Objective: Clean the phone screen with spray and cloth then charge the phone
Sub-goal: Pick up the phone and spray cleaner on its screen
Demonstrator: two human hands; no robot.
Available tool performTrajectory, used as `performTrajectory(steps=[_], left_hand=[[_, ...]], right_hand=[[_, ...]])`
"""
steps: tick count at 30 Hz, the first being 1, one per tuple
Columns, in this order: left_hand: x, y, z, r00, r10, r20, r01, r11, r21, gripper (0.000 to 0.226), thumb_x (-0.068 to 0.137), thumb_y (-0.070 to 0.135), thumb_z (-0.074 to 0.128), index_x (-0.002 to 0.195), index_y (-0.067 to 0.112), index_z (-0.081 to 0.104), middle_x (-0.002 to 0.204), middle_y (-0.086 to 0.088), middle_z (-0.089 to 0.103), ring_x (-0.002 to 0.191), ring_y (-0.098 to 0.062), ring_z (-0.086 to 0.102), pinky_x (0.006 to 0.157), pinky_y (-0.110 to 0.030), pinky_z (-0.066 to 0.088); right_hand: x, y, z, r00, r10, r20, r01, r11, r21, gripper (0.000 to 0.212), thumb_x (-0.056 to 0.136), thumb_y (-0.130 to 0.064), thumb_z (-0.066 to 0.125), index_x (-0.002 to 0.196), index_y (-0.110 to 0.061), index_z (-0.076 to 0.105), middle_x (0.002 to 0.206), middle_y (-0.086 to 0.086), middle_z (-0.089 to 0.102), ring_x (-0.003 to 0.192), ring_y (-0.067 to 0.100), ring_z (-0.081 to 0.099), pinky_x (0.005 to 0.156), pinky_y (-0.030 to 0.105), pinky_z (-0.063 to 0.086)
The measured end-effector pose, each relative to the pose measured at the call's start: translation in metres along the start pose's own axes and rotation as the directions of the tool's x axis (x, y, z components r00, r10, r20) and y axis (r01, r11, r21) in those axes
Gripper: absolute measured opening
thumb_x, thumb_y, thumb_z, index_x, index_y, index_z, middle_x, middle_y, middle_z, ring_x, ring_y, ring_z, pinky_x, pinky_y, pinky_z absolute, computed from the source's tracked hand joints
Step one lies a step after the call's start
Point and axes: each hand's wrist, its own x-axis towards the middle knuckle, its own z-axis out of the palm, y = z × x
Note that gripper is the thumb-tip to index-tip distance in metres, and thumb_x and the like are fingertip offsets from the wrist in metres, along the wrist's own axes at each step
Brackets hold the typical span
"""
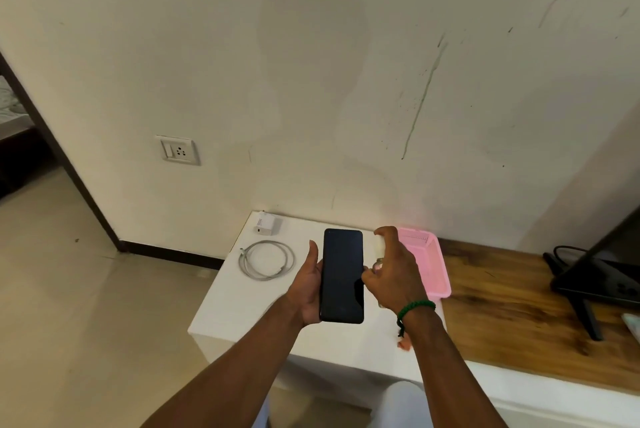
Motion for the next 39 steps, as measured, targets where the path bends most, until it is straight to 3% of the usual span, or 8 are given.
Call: performTrajectory(steps=[6,10,12,17,21,26,33,39], left_hand=[[0.003,0.003,0.000,0.999,0.005,0.044,-0.004,1.000,-0.019,0.095,0.078,0.084,0.024,0.127,0.012,0.062,0.116,-0.015,0.066,0.104,-0.030,0.064,0.098,-0.046,0.047],[0.003,0.003,0.000,1.000,0.003,0.007,-0.003,1.000,-0.003,0.092,0.077,0.085,0.025,0.119,0.015,0.068,0.110,-0.014,0.069,0.097,-0.030,0.067,0.093,-0.045,0.050],[0.003,0.004,0.000,1.000,0.002,0.010,-0.002,1.000,0.003,0.093,0.077,0.085,0.024,0.123,0.014,0.065,0.112,-0.014,0.068,0.099,-0.030,0.066,0.094,-0.045,0.049],[0.004,0.008,-0.002,0.999,0.029,0.021,-0.029,0.999,0.018,0.096,0.077,0.084,0.025,0.134,0.013,0.055,0.125,-0.016,0.061,0.110,-0.030,0.060,0.098,-0.047,0.045],[0.005,0.014,-0.003,0.999,0.048,0.009,-0.048,0.999,0.017,0.094,0.079,0.083,0.026,0.134,0.013,0.056,0.128,-0.017,0.060,0.112,-0.031,0.061,0.101,-0.049,0.044],[0.006,0.020,0.001,0.998,0.064,0.005,-0.064,0.998,0.002,0.094,0.079,0.082,0.027,0.132,0.011,0.058,0.126,-0.018,0.061,0.108,-0.031,0.063,0.099,-0.047,0.046],[0.007,0.017,0.005,0.999,0.053,0.010,-0.053,0.998,-0.019,0.095,0.078,0.083,0.027,0.125,0.009,0.063,0.118,-0.017,0.065,0.106,-0.030,0.063,0.096,-0.043,0.048],[0.006,0.012,0.004,0.998,0.056,-0.037,-0.057,0.998,-0.022,0.095,0.078,0.082,0.028,0.126,0.009,0.063,0.120,-0.018,0.065,0.106,-0.031,0.064,0.094,-0.043,0.050]], right_hand=[[-0.029,0.004,0.013,0.998,-0.022,0.065,0.020,0.999,0.031,0.063,0.068,-0.008,0.070,0.117,-0.029,0.036,0.083,-0.009,0.052,0.061,0.008,0.053,0.060,0.014,0.046],[-0.041,0.006,0.020,0.994,0.002,0.107,-0.004,1.000,0.023,0.060,0.070,-0.008,0.068,0.118,-0.026,0.037,0.092,-0.004,0.056,0.068,0.012,0.057,0.066,0.025,0.055],[-0.044,0.007,0.020,0.994,0.006,0.110,-0.010,0.999,0.037,0.059,0.069,-0.008,0.070,0.115,-0.027,0.037,0.093,-0.004,0.057,0.065,0.012,0.057,0.063,0.023,0.054],[-0.046,0.005,0.018,0.999,0.000,0.041,-0.002,0.999,0.048,0.068,0.066,-0.007,0.073,0.105,-0.040,0.029,0.082,-0.026,0.043,0.060,0.009,0.054,0.062,0.018,0.051],[-0.052,0.006,0.016,1.000,0.011,0.018,-0.012,0.999,0.045,0.065,0.069,-0.012,0.074,0.118,-0.028,0.035,0.088,-0.011,0.046,0.071,0.012,0.054,0.069,0.017,0.050],[-0.063,-0.002,0.016,1.000,-0.026,-0.003,0.026,0.999,0.037,0.062,0.071,-0.013,0.072,0.120,-0.027,0.036,0.093,-0.012,0.048,0.073,0.007,0.051,0.066,-0.001,0.034],[-0.072,-0.022,0.037,0.994,-0.009,0.111,0.010,1.000,-0.009,0.061,0.077,-0.017,0.065,0.128,-0.026,0.035,0.125,0.000,0.054,0.106,0.019,0.058,0.090,0.023,0.046],[-0.070,-0.026,0.044,0.990,0.006,0.143,-0.001,1.000,-0.030,0.057,0.077,-0.015,0.064,0.125,-0.026,0.036,0.123,0.000,0.056,0.102,0.019,0.060,0.091,0.027,0.048]])
